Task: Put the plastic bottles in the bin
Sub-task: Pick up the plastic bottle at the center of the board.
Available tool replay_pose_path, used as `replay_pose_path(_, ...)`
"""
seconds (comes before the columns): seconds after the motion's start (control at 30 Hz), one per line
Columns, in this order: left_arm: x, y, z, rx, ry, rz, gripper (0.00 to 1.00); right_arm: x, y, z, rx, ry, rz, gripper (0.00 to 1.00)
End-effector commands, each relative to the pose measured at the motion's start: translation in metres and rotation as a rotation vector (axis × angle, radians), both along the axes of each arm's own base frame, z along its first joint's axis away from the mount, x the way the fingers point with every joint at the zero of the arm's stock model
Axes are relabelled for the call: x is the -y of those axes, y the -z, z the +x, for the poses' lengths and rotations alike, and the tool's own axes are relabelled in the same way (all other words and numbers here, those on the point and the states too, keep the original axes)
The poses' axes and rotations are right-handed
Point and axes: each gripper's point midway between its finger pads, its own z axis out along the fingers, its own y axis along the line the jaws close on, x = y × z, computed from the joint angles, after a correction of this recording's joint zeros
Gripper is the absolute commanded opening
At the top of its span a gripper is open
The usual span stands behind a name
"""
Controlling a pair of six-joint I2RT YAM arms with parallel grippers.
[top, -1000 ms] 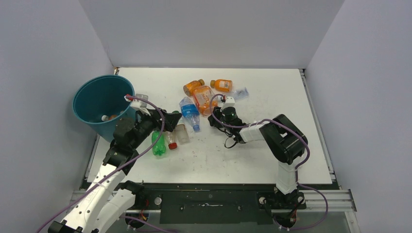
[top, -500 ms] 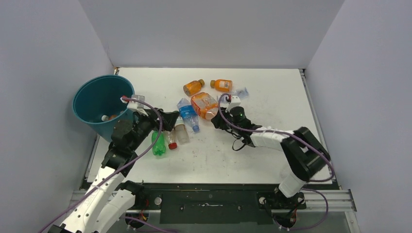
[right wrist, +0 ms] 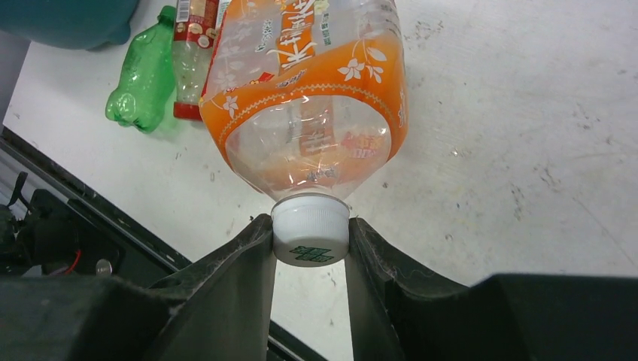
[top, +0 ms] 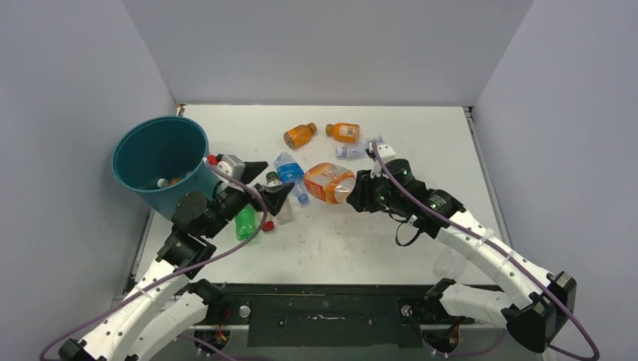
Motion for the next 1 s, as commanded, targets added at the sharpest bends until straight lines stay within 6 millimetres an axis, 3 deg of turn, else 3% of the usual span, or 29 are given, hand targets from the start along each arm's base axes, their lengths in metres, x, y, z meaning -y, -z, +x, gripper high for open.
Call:
replay_pose_path(0.0,0.040,-0.007,-0.053,0.276,0.238,0.444,0.96,0.031,-0.026,-0.021,-0.006,0.025,-0.071,0.05)
replay_pose_path(0.13,0.047,0.021,-0.061,0.340,0.243,0.740,0.96,0.034,-0.031,-0.027,-0.024,0.001,-0.094,0.05)
replay_pose_path(0.23,0.062,0.037,-0.063,0.370,0.289,0.844,0.96,0.026,-0.036,-0.034,-0.045,-0.040,-0.054,0.05)
replay_pose_path(0.6,0.110,0.054,-0.040,0.476,0.310,0.957,0.96,0.001,-0.076,-0.058,-0.049,-0.149,0.096,0.05)
replay_pose_path(0.73,0.124,0.057,-0.039,0.491,0.327,0.930,0.96,-0.002,-0.080,-0.062,-0.051,-0.152,0.117,0.05)
replay_pose_path(0.97,0.135,0.056,-0.017,0.543,0.220,0.949,0.96,-0.013,-0.085,-0.071,-0.056,-0.177,0.141,0.05)
